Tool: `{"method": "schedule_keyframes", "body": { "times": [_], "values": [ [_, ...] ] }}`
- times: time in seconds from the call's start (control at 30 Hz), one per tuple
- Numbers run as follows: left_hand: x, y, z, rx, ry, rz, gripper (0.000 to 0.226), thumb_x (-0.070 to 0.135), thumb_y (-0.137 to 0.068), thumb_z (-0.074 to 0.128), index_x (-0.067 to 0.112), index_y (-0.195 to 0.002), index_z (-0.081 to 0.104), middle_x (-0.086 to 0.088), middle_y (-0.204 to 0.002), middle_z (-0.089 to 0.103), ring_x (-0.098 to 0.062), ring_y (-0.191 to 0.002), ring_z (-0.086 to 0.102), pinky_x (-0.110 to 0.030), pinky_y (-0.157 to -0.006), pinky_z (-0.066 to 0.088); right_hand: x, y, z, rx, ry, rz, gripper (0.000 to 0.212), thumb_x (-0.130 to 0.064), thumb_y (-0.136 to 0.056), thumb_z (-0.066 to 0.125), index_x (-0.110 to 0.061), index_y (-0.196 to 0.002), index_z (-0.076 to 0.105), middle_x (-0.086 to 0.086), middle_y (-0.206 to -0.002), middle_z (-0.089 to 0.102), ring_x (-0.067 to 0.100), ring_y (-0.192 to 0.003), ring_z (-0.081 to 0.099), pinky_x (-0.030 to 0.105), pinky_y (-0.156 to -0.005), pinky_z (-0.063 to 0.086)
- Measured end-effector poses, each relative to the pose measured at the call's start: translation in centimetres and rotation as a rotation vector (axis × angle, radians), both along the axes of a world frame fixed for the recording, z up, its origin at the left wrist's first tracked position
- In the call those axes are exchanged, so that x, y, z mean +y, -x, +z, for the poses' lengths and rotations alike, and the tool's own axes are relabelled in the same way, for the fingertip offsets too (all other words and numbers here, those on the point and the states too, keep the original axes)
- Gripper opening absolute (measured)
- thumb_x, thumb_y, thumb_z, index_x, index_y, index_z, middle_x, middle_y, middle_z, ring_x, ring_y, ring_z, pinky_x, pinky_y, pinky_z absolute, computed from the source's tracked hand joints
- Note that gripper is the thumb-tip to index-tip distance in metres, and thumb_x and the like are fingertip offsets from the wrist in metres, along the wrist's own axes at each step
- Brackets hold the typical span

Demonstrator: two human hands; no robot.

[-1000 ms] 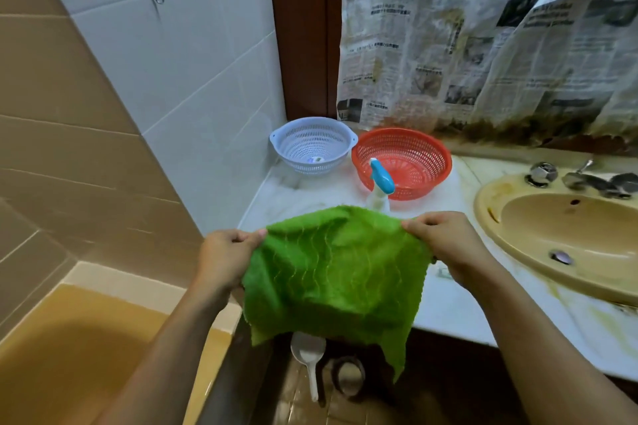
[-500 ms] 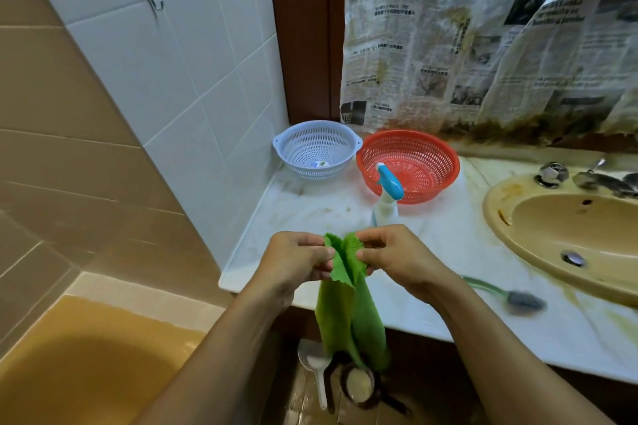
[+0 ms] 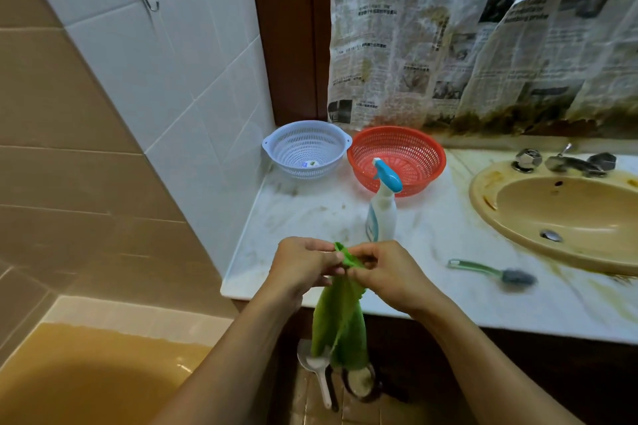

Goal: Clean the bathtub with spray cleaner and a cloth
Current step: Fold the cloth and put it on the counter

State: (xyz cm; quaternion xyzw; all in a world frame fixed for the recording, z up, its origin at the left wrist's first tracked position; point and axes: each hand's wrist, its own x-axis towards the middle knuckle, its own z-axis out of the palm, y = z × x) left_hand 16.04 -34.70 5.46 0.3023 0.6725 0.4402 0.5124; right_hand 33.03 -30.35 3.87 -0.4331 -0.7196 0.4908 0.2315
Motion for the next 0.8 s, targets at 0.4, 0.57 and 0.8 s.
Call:
{"method": "schedule_keyframes", "body": {
  "times": [0.4,0.57,0.8],
  "values": [
    [2.2,3.1,1.0,0.467,-0.326,-0.697,0.032,0.0,-0.083,0.076,0.023,-0.106,0.074,0.012,-0.098,0.075,0.0,-0.093,0.067,-0.029,-0.096,0.05,1.7,-3.0,7.1,-0.075,-0.006,0.11,0.032,0.003,-0.091,0.063,-0.024,-0.098,0.08,-0.001,-0.093,0.077,0.016,-0.093,0.071,0.031,-0.086,0.056],
    [2.7,3.3,1.5,0.566,-0.427,-0.72,0.021,0.02,-0.078,0.089,0.028,-0.081,0.07,0.009,-0.081,0.059,-0.002,-0.074,0.052,-0.019,-0.076,0.043,2.9,-3.7,8.9,-0.09,-0.035,0.098,0.028,0.003,-0.093,0.061,-0.019,-0.092,0.08,0.001,-0.088,0.075,0.013,-0.084,0.067,0.03,-0.08,0.053],
    [1.6,4.9,3.1,0.397,-0.468,-0.633,0.025,0.019,-0.082,0.088,0.012,-0.082,0.064,0.005,-0.077,0.065,-0.011,-0.073,0.06,-0.028,-0.071,0.051,4.2,-4.1,11.0,-0.034,-0.074,0.029,0.032,0.004,-0.095,0.06,-0.02,-0.084,0.078,-0.005,-0.072,0.069,0.008,-0.069,0.059,0.022,-0.07,0.048]
  ]
}}
